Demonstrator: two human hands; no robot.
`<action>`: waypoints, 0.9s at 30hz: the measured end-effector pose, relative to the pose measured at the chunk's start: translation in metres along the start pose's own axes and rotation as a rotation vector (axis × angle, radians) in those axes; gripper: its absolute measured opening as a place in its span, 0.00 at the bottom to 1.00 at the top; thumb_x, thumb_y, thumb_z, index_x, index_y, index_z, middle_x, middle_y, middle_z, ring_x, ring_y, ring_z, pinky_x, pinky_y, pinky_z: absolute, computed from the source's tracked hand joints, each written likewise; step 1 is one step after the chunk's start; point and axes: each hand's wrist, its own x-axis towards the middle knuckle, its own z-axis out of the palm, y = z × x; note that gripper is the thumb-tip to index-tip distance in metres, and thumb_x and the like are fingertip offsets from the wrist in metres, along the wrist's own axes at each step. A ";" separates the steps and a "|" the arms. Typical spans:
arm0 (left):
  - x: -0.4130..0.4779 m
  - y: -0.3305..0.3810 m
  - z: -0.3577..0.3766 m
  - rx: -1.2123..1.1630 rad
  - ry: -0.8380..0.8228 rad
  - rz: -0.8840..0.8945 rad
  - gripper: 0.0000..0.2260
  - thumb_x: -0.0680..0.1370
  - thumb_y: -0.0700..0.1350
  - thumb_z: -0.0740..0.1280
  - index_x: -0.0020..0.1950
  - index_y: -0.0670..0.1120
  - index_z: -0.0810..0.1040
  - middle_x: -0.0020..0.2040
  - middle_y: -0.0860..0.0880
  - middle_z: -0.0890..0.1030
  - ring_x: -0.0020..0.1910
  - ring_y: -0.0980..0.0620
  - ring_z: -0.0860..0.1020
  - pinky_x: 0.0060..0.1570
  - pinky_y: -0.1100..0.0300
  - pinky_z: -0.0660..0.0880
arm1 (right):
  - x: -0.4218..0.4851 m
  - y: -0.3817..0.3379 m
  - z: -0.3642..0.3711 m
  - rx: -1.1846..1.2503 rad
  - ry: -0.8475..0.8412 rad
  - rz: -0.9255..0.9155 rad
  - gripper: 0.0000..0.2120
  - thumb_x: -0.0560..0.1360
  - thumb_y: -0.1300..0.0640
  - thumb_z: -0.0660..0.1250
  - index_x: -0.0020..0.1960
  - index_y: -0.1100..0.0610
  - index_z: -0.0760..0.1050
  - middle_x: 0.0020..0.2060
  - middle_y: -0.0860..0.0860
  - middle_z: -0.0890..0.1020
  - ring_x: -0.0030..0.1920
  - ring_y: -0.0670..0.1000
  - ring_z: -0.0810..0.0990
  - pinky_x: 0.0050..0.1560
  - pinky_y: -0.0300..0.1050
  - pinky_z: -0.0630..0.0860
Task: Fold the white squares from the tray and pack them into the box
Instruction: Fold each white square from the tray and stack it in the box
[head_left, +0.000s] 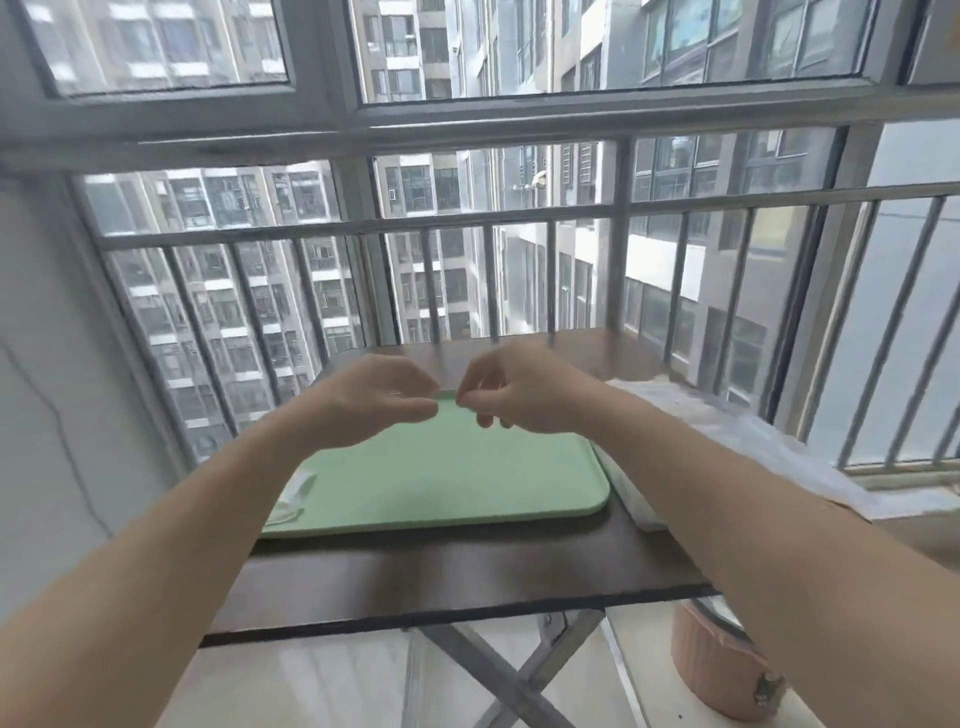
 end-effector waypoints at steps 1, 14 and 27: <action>-0.006 -0.011 -0.006 0.013 -0.004 -0.022 0.12 0.79 0.47 0.71 0.62 0.50 0.79 0.58 0.54 0.82 0.56 0.56 0.80 0.60 0.52 0.78 | 0.008 -0.003 0.011 0.016 -0.016 -0.001 0.06 0.79 0.57 0.67 0.51 0.56 0.83 0.36 0.47 0.85 0.28 0.38 0.77 0.30 0.31 0.73; -0.051 -0.114 -0.045 0.255 -0.286 -0.333 0.28 0.73 0.38 0.67 0.70 0.60 0.70 0.67 0.58 0.73 0.66 0.55 0.72 0.70 0.54 0.69 | 0.097 -0.029 0.116 0.027 -0.250 0.019 0.07 0.78 0.58 0.66 0.49 0.53 0.83 0.36 0.46 0.84 0.33 0.45 0.79 0.27 0.33 0.71; -0.031 -0.097 -0.027 0.047 -0.032 -0.164 0.18 0.70 0.40 0.74 0.55 0.56 0.79 0.47 0.49 0.79 0.38 0.54 0.78 0.39 0.59 0.76 | 0.092 -0.016 0.122 0.379 -0.320 0.021 0.17 0.72 0.63 0.66 0.61 0.56 0.77 0.47 0.51 0.84 0.40 0.47 0.78 0.42 0.39 0.76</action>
